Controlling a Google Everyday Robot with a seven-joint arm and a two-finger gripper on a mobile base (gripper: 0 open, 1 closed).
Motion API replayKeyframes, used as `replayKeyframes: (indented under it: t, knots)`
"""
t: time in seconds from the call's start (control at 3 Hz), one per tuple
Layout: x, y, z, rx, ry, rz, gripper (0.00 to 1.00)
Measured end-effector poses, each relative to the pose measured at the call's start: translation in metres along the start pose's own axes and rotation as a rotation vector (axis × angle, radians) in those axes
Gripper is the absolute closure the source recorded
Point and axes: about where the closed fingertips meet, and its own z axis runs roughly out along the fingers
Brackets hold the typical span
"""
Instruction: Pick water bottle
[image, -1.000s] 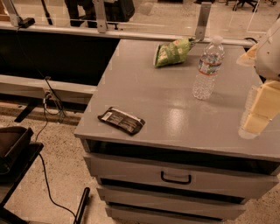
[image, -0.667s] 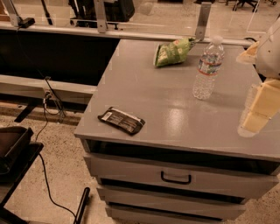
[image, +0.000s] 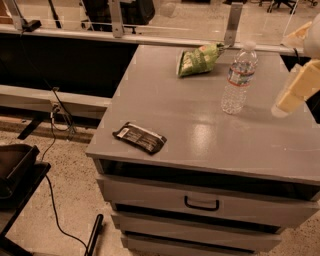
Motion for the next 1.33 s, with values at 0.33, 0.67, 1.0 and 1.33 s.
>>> replayKeyframes:
  t: [0.33,0.67,1.0,1.33]
  knots:
    - [0.001,-0.047,0.008,0.056,-0.104,0.061,0.0]
    - [-0.005,-0.08,0.025,0.077,-0.2,0.107,0.0]
    - [-0.019,-0.094,0.05,0.037,-0.287,0.132,0.0]
    - [-0.026,-0.097,0.074,-0.016,-0.332,0.166,0.16]
